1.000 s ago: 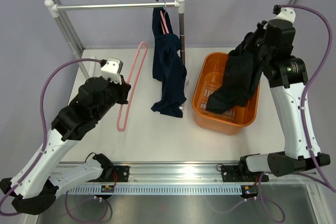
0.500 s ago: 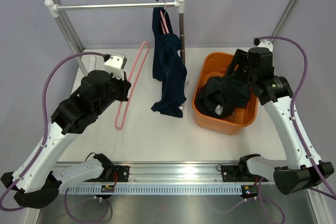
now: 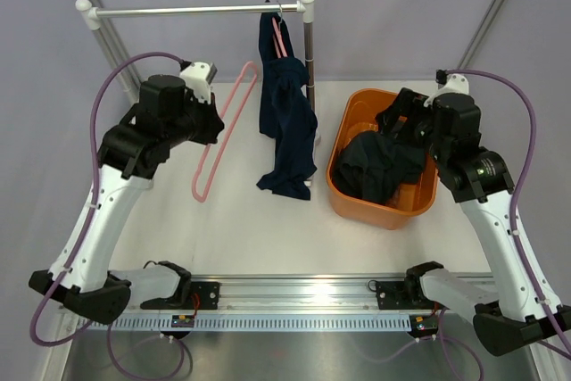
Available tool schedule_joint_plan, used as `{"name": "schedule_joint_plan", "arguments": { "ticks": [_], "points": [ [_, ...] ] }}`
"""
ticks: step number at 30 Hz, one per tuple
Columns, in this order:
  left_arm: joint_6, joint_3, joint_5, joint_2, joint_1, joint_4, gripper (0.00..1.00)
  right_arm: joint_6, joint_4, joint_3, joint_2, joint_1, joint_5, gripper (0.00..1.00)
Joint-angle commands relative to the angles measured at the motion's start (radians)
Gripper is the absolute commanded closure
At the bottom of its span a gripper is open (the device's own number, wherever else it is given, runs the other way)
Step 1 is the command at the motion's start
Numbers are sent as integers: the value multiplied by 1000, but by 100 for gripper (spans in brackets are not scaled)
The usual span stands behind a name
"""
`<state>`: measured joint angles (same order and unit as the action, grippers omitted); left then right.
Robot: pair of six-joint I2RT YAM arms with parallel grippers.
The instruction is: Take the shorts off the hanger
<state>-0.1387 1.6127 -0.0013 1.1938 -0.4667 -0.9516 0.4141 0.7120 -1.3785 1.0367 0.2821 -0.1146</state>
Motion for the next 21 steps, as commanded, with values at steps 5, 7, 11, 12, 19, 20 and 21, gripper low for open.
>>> {"name": "schedule_joint_plan", "arguments": {
  "ticks": [5,7,11,12,19,20,21],
  "points": [
    [21,211,273,111,135,19,100,8,-52,27,17,104,41,10],
    [24,280,303,162,161,8,100,12,-66,38,6,106,52,10],
    [8,378,400,240,221,4,100,12,-88,58,-13,120,88,10],
    [2,416,412,272,246,4,100,11,-95,68,-24,123,93,10],
    [-45,562,491,389,319,25,100,8,-132,114,-59,124,165,10],
    [-50,581,488,401,326,24,100,9,-143,119,-63,124,174,10],
    [-52,601,477,417,327,13,100,9,-146,127,-63,126,179,10]
  ]
}}
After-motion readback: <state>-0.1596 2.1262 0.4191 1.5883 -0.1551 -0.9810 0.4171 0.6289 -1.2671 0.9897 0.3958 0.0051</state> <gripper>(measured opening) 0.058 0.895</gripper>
